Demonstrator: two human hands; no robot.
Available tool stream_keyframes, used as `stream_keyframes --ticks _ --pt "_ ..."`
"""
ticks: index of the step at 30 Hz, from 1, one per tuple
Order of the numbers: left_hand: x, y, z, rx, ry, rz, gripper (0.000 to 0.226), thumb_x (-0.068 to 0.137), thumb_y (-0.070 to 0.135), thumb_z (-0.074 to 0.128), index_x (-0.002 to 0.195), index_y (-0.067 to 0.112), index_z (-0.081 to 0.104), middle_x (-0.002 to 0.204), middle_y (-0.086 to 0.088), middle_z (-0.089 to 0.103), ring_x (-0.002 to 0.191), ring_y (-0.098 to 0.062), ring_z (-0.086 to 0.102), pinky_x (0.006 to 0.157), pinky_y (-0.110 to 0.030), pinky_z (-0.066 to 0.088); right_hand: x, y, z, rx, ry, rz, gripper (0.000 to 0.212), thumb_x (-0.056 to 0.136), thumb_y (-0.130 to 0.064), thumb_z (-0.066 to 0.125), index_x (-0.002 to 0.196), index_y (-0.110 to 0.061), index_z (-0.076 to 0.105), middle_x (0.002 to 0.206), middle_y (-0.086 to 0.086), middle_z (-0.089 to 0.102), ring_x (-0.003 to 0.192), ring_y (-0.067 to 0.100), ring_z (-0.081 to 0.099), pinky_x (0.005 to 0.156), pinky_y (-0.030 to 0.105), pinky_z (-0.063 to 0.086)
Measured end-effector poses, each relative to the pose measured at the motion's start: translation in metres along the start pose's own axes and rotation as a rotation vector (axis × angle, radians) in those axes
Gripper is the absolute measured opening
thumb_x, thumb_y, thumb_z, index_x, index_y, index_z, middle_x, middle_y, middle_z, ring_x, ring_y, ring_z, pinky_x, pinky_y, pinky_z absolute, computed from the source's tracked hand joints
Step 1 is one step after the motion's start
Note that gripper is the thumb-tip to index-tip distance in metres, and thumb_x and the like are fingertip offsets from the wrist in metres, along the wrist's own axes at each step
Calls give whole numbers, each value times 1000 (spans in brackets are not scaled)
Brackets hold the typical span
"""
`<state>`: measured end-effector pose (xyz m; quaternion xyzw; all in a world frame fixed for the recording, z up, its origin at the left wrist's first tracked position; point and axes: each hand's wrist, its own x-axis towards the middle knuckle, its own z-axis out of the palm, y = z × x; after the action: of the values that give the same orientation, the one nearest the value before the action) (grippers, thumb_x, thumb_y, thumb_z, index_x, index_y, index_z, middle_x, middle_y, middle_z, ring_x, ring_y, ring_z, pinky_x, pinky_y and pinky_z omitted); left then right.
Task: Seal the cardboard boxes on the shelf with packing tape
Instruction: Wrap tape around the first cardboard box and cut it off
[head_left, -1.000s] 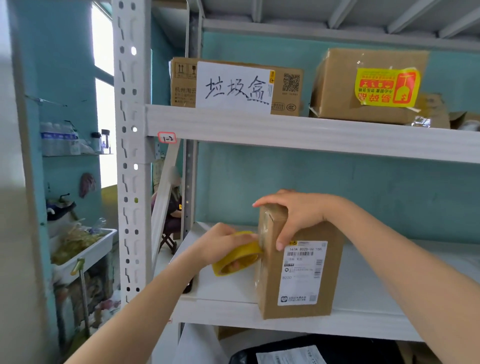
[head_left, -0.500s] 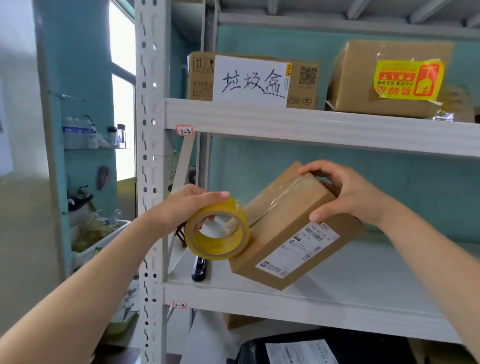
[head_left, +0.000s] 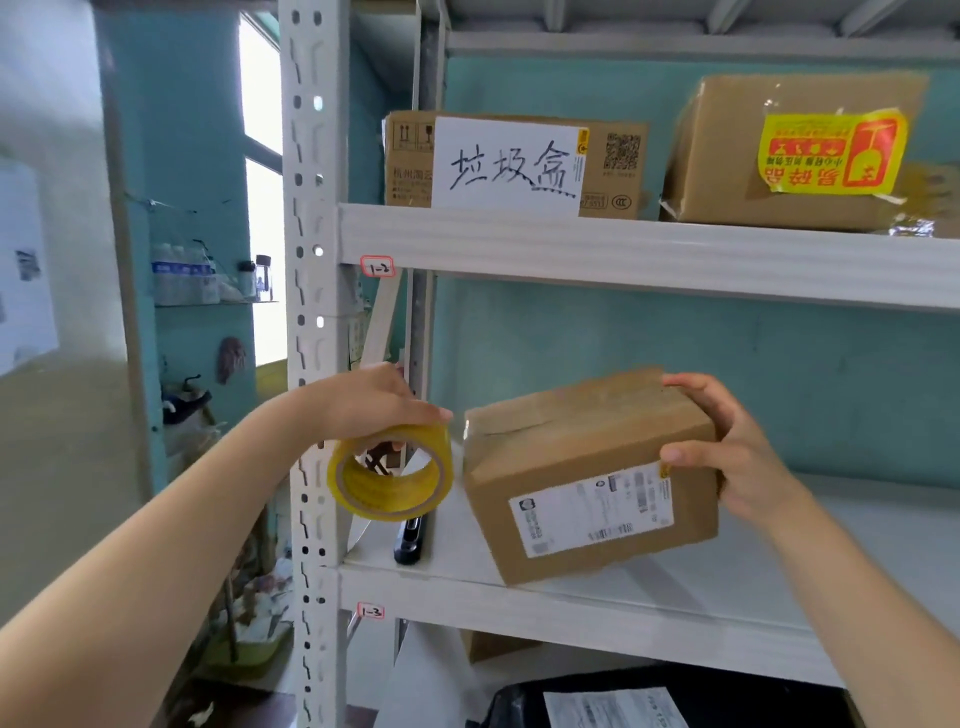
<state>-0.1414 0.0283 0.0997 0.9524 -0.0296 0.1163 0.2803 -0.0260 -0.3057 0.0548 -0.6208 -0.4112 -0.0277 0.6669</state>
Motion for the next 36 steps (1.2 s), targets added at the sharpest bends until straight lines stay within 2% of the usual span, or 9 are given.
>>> stream_keyframes --ticks 6,11,16,18,21,23,27,30,36 --pt "10 -20 28 -288 -75 25 42 78 46 68 51 16 58 52 2 49 50 -10 44 60 -22 37 -27 34 -13 33 70 82 68 41 12 69 100 -19 59 91 -5 68 80 8 66 64 19 53" --pt "40 -13 51 151 -49 -98 59 76 64 60 45 17 43 43 7 37 34 -6 35 45 -15 33 -45 52 -37 69 76 173 68 39 9 77 98 -21 60 96 -1 68 85 14 67 64 24 54" --pt "55 -14 72 89 -125 -54 51 76 63 61 34 36 56 30 14 43 28 0 42 38 -8 32 -53 58 -48 73 70 238 71 37 2 86 98 -23 61 101 0 68 89 17 66 66 25 55" --pt "63 -13 79 125 -129 -100 58 66 74 58 34 25 57 31 10 45 28 -3 41 43 -16 37 -51 56 -50 44 40 300 71 40 1 87 101 -23 60 103 0 67 92 17 66 68 25 54" --pt "72 -15 92 175 -115 -156 66 62 79 52 46 16 62 40 6 55 41 -11 50 51 -23 42 -41 31 -50 -206 -71 415 72 45 -11 89 104 -21 49 105 5 61 93 14 61 76 23 49" --pt "73 -16 97 175 -121 -162 68 69 77 50 57 13 70 47 5 60 46 -13 54 54 -23 44 -29 10 -42 -660 -189 430 62 56 -22 82 103 -20 41 111 -1 52 99 11 55 79 21 44" --pt "73 -18 103 201 -114 -106 71 75 76 45 63 12 73 58 -1 69 54 -18 62 62 -26 50 -15 -2 15 -1455 -500 215 88 65 -51 61 139 -23 23 157 -3 4 145 11 -1 115 39 2" --pt "75 -16 105 253 -44 -52 71 77 72 46 61 8 72 58 -2 67 54 -17 58 66 -28 50 -11 6 55 -1462 -538 189 102 73 -60 53 148 -14 1 158 2 -7 145 12 -3 111 26 2" --pt "75 -18 106 196 -87 -41 66 75 74 45 51 18 69 38 6 55 35 -5 46 51 -22 38 2 0 76 -1364 -569 280 100 72 -62 52 149 -14 10 158 -1 0 145 11 5 115 28 14"
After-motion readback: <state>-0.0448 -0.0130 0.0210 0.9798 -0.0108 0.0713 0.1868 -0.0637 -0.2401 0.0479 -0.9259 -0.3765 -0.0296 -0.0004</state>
